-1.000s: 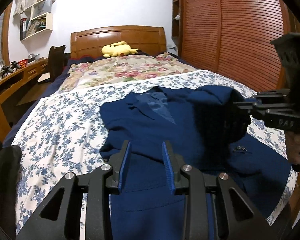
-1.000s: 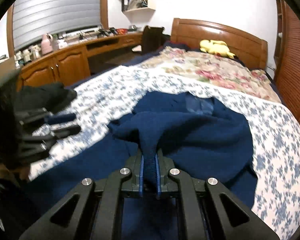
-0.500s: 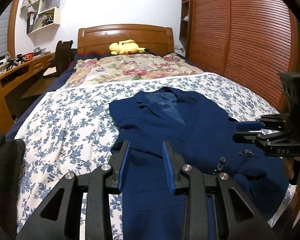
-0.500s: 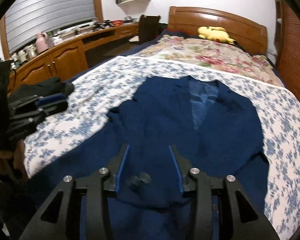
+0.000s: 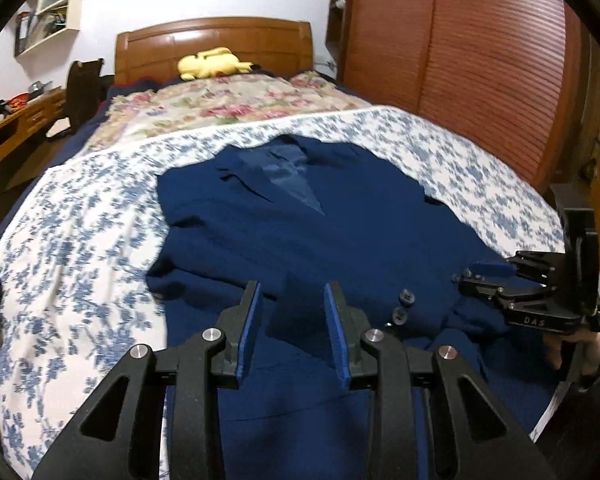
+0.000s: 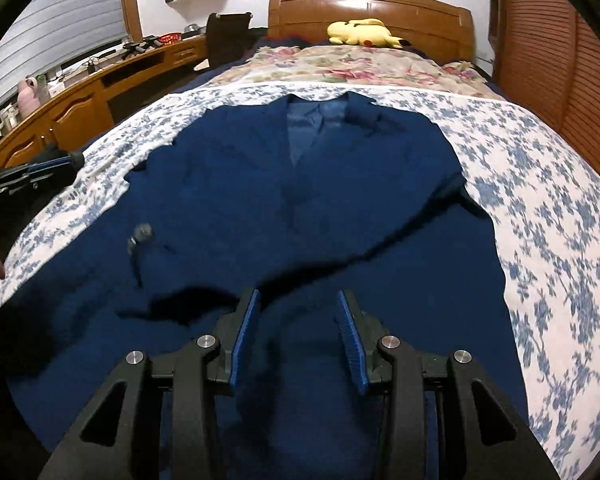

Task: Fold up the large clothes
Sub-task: 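Grasp the blazer front near the buttons with the left tool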

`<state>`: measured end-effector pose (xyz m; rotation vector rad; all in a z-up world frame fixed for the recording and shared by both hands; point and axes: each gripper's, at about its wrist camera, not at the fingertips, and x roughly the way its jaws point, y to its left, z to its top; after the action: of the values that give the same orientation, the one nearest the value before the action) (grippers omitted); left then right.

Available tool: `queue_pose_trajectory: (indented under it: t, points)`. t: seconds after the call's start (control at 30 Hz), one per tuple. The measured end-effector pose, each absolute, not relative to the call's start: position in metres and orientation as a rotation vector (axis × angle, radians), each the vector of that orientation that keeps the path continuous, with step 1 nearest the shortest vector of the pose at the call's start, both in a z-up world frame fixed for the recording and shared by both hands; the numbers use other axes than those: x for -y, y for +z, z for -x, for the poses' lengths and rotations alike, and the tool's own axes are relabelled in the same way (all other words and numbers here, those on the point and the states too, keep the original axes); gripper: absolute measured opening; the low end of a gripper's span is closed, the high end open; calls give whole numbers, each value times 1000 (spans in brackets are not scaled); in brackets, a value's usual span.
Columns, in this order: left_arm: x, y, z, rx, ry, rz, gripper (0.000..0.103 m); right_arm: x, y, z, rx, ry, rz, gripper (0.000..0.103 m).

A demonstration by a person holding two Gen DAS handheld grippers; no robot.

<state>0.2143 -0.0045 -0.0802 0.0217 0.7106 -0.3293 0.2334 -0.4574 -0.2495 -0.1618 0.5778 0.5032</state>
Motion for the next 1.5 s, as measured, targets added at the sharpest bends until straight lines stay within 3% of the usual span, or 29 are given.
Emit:
queue_pose_trajectory:
  t: [0.77, 1.1, 1.2, 1.27, 1.3, 1.5]
  points:
    - [33, -156, -277, -967, -240, -83, 33, 477, -273, -240, -608, 581, 70, 41]
    - [36, -161, -278, -967, -228, -118, 33, 467, -274, -236, -609, 571, 106, 41]
    - [36, -159, -275, -977, -279, -135, 25, 466, -273, -237, -608, 572, 109, 41]
    - [32, -157, -273, -983, -298, -130, 16, 466, -273, -237, -608, 572, 109, 41]
    - [31, -154, -270, -983, -307, -127, 7, 466, -273, -237, -608, 572, 108, 41]
    - [32, -119, -241, -885, -345, -149, 4, 462, -273, -239, -611, 566, 117, 41]
